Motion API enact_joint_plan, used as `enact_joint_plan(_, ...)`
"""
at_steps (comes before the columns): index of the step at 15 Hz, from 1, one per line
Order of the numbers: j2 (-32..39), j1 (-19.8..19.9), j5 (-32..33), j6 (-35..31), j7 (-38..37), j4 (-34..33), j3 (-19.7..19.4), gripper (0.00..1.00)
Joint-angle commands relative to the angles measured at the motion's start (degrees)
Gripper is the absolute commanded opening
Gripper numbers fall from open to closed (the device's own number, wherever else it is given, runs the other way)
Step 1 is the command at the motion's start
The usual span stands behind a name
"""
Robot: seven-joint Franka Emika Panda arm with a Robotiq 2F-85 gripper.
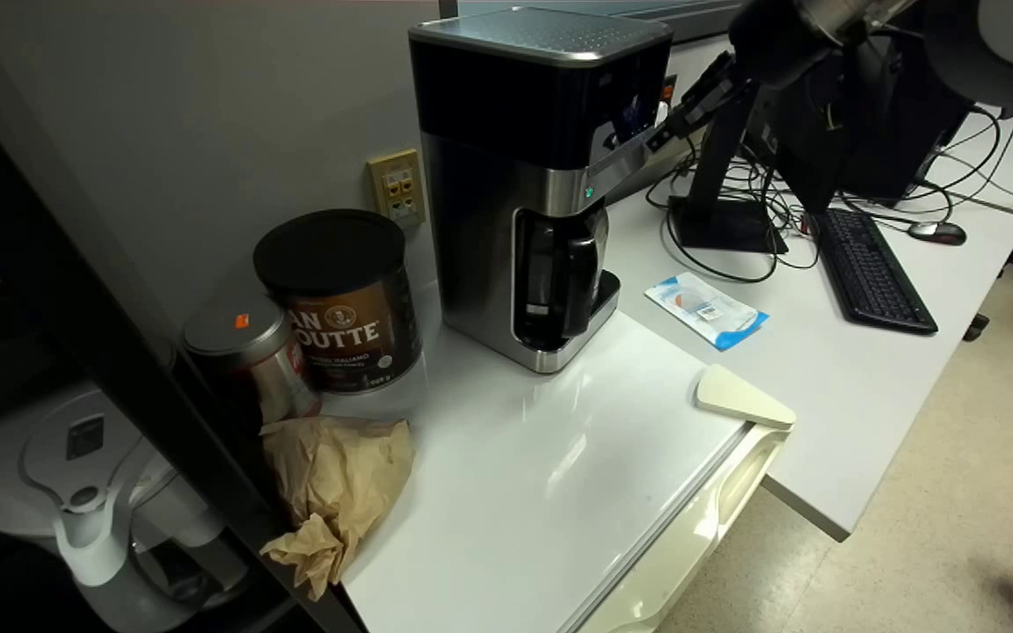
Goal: Press a button on the coffee maker
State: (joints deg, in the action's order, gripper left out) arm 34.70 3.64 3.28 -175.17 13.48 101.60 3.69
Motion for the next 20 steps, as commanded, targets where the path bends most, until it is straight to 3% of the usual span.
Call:
enact_joint_plan(1,2.2,-0.3,0.9,0.8,-1.2,-3.6,-0.4,0.00)
enact_joint_plan(9,1.0,0.9,0.6,0.3,-0.3,-1.9,1.2,0.00)
enact_joint_plan(20,-13.6,7.9,-0.5,-0.5,6.1,18.8,12.2,0.00)
